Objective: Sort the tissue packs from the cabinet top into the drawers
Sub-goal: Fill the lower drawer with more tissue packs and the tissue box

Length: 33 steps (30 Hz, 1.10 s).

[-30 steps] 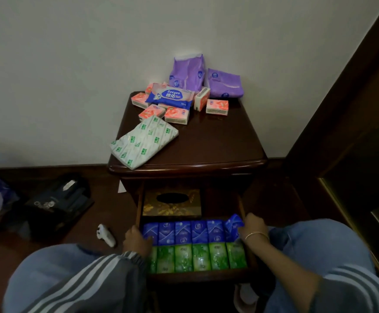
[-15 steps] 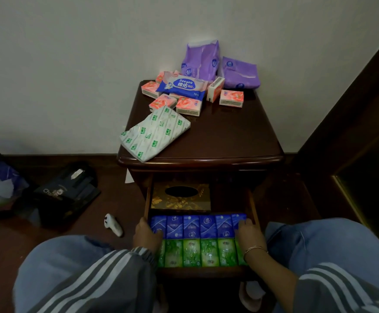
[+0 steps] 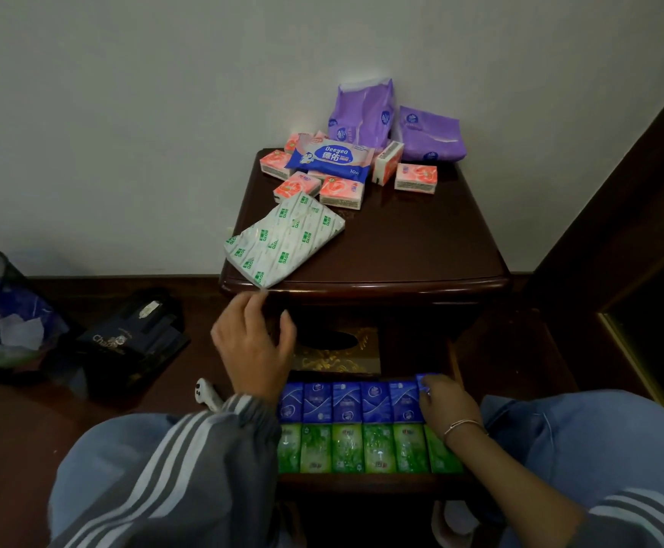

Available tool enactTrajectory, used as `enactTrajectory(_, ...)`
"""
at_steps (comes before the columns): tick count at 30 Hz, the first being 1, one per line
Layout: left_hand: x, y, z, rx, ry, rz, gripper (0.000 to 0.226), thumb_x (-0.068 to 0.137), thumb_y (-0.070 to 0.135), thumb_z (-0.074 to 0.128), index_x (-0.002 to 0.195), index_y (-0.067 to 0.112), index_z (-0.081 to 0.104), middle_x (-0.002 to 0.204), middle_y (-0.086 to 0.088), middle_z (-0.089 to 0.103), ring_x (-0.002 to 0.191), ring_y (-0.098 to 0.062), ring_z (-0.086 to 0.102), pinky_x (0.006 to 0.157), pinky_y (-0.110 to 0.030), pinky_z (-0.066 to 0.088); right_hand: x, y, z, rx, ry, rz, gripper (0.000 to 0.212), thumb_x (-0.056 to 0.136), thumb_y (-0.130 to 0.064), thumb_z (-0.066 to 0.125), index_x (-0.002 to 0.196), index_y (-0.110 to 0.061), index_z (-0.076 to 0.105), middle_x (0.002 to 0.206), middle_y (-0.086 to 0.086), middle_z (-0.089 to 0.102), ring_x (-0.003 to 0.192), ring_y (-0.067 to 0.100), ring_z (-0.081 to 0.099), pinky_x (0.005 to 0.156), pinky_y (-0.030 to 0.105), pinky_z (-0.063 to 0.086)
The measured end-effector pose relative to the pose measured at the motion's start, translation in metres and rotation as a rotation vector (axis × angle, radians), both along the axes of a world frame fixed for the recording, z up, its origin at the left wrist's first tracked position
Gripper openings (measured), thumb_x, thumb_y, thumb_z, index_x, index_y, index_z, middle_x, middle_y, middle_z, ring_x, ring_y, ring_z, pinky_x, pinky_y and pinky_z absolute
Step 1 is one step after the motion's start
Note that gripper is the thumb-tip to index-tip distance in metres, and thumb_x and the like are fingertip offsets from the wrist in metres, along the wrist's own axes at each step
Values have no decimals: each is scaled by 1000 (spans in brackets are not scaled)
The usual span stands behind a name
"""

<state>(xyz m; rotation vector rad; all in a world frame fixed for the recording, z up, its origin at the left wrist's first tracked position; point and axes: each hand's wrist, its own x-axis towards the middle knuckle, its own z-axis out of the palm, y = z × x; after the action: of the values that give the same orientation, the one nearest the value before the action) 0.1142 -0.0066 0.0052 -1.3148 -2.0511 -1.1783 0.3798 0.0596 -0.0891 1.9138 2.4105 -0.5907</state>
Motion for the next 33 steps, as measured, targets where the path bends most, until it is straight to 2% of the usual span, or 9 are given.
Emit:
enactTrajectory(2, -7, 19, 14, -78, 93, -18, 47, 85, 34, 58, 126, 12, 53, 128, -13, 55, 118, -26, 48, 95, -40, 34, -1, 0, 4, 10, 50, -6, 28, 92, -17, 45, 114, -11, 62, 116, 10, 62, 102, 27, 59, 80, 33, 49)
enactTrajectory(7, -28, 43, 25, -635, 123, -108, 54, 92, 43, 54, 137, 14, 49, 144, -9, 48, 136, -33, 38, 108, -50, 28, 3, 0, 15, -5, 201, -104, 23, 92, -16, 49, 106, -14, 67, 107, 10, 66, 92, 25, 62, 71, 28, 46)
enactTrajectory(13, -32, 20, 46, -413, 291, -351, 30, 73, -2, 72, 103, 1, 71, 92, -18, 73, 79, -35, 71, 71, -41, 56, -12, -2, 60, -142, 730, -216, 15, 93, -17, 54, 93, -19, 69, 99, 3, 71, 90, 14, 65, 73, 18, 47)
enactTrajectory(17, -2, -9, 51, -298, 323, -642, 31, 83, 11, 49, 101, 4, 73, 100, -12, 74, 93, -27, 71, 84, -41, 55, -12, 6, 108, -695, 1230, -438, 47, 93, -57, 33, 106, -23, 62, 107, 7, 71, 98, 23, 67, 72, 36, 54)
enactTrajectory(19, 11, -22, 42, -313, 336, -808, 30, 85, 11, 49, 102, 6, 73, 109, -11, 72, 105, -28, 67, 92, -48, 51, 1, 14, 122, -856, 1333, -473, 62, 88, -67, 28, 111, -19, 61, 107, 10, 71, 101, 29, 66, 74, 41, 55)
enactTrajectory(24, 22, -40, 3, -347, 352, -960, 27, 86, 10, 54, 103, 12, 74, 125, -11, 64, 119, -31, 58, 96, -46, 49, 31, 8, 117, -863, 939, -269, 24, 83, -13, 62, 106, -8, 65, 90, 9, 71, 75, 18, 68, 62, 28, 55)
enactTrajectory(28, 16, -43, -33, -600, 132, -734, 44, 83, 19, 67, 126, 15, 60, 140, -10, 51, 126, -29, 52, 101, -41, 46, 43, 1, 93, -915, 566, -307, 6, 85, -3, 62, 84, -8, 64, 76, 6, 65, 65, 15, 60, 53, 20, 46)
enactTrajectory(30, 10, -44, -51, -774, -112, -530, 59, 83, 20, 68, 137, 12, 48, 144, -10, 44, 130, -29, 46, 105, -40, 42, 49, 3, 80, -881, 575, -488, 7, 86, 1, 61, 84, -6, 62, 71, 7, 63, 64, 15, 57, 45, 18, 46)
enactTrajectory(33, -7, -45, -74, -963, -451, -216, 71, 86, 23, 64, 145, 5, 31, 146, -16, 36, 132, -33, 39, 108, -40, 35, 49, 8, 64, -787, 809, -814, 18, 87, 7, 56, 103, 0, 57, 68, 11, 62, 66, 19, 55, 36, 15, 46)
